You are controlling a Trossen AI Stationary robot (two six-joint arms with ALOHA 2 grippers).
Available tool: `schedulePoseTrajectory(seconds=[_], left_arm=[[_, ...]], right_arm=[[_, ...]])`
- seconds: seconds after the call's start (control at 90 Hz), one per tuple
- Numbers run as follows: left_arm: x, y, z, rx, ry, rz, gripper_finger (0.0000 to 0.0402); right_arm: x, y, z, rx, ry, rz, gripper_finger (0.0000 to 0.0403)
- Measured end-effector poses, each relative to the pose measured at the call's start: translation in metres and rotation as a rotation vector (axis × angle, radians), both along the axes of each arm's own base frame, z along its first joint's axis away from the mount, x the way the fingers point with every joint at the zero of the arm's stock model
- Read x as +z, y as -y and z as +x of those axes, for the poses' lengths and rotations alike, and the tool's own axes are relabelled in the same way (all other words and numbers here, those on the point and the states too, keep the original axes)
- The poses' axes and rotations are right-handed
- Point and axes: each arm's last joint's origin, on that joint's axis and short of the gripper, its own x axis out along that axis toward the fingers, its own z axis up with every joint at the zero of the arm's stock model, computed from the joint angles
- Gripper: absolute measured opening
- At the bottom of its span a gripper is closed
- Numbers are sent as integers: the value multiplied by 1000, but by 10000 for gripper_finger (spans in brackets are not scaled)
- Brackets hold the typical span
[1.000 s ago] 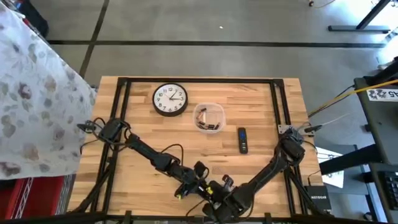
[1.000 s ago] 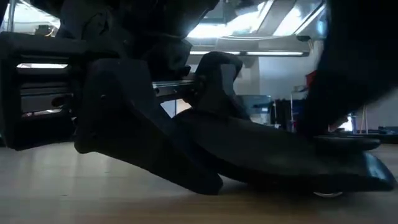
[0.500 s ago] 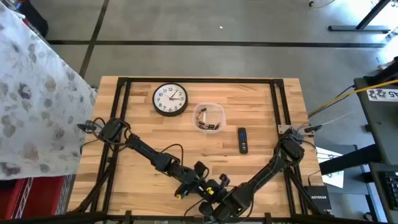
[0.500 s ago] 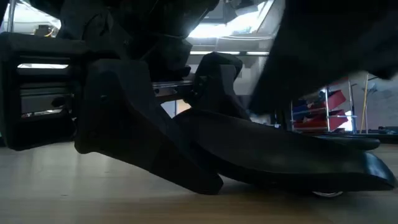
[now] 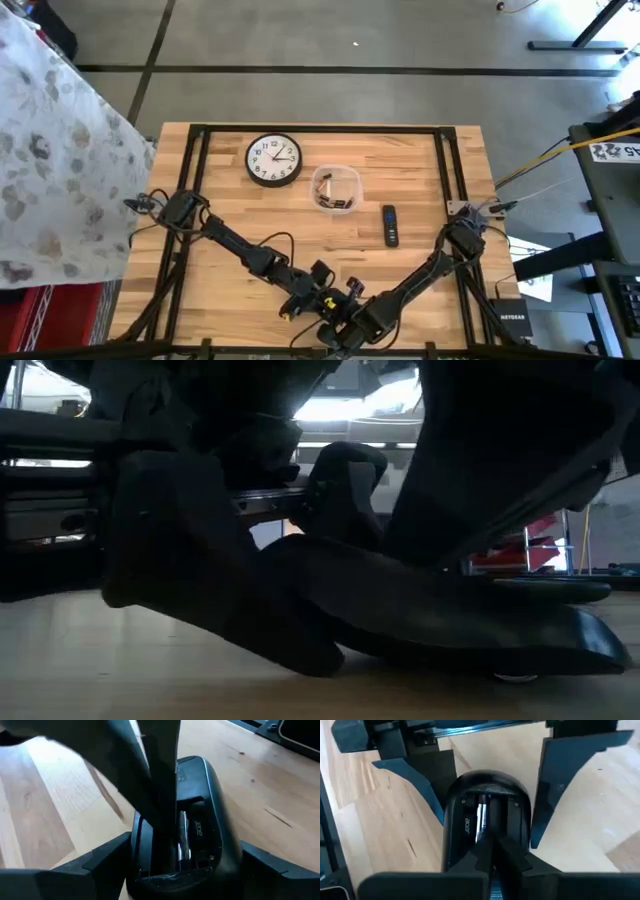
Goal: Insert battery
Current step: Insert the silver battery into the computer mouse
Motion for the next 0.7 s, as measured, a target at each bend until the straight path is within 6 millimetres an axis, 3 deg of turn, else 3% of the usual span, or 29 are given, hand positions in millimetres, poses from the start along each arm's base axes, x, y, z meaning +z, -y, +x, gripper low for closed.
schedulePoseTrajectory(seconds=[0.278,0.556,0.7], left_arm=[[0,-1,0,87,-30,-57,276],[4,4,-8,246,-53,-32,276],[12,7,-19,371,-69,37,276]], right_arm=[[38,1,-12,6,-56,-112,0],[42,4,-20,-24,-66,-160,1],[40,16,-14,-62,-75,-204,22]])
